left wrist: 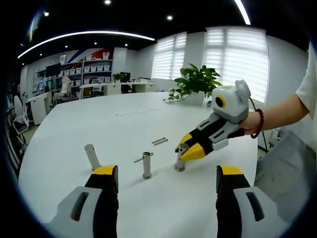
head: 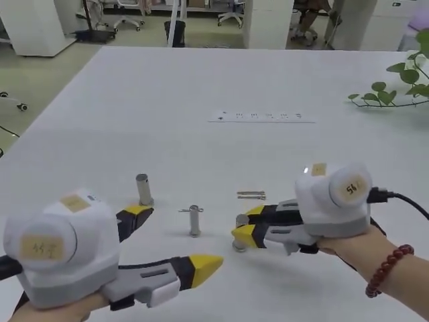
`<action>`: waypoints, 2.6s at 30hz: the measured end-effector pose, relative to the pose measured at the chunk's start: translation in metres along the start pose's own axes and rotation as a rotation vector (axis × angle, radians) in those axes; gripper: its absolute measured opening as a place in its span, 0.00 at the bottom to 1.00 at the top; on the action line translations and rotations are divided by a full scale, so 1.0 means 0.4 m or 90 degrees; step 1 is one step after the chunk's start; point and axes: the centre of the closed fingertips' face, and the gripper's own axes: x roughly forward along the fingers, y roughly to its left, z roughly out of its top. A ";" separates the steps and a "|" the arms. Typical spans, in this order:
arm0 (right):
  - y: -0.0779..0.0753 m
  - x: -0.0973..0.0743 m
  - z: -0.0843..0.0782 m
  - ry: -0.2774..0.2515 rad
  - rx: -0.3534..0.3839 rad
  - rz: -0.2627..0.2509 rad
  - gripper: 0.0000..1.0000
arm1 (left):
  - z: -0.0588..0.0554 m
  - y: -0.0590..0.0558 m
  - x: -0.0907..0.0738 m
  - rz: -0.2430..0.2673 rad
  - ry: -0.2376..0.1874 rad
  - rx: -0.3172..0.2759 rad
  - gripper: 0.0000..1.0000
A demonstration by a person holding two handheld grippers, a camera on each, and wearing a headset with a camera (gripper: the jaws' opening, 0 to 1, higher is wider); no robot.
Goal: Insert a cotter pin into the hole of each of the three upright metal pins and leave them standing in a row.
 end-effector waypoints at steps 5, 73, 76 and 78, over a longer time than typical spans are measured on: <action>0.002 -0.002 -0.001 -0.009 0.010 -0.003 0.15 | -0.001 -0.003 0.001 -0.001 -0.001 0.001 0.81; -0.223 -0.013 -0.037 0.119 0.006 -0.050 0.16 | -0.023 0.011 -0.002 0.024 0.008 -0.001 0.83; -0.234 -0.005 -0.049 0.142 -0.012 -0.051 0.16 | -0.028 0.006 -0.001 0.015 0.014 0.000 0.83; -0.240 0.001 -0.053 0.150 -0.012 -0.047 0.16 | -0.030 0.004 0.001 0.014 0.017 0.008 0.83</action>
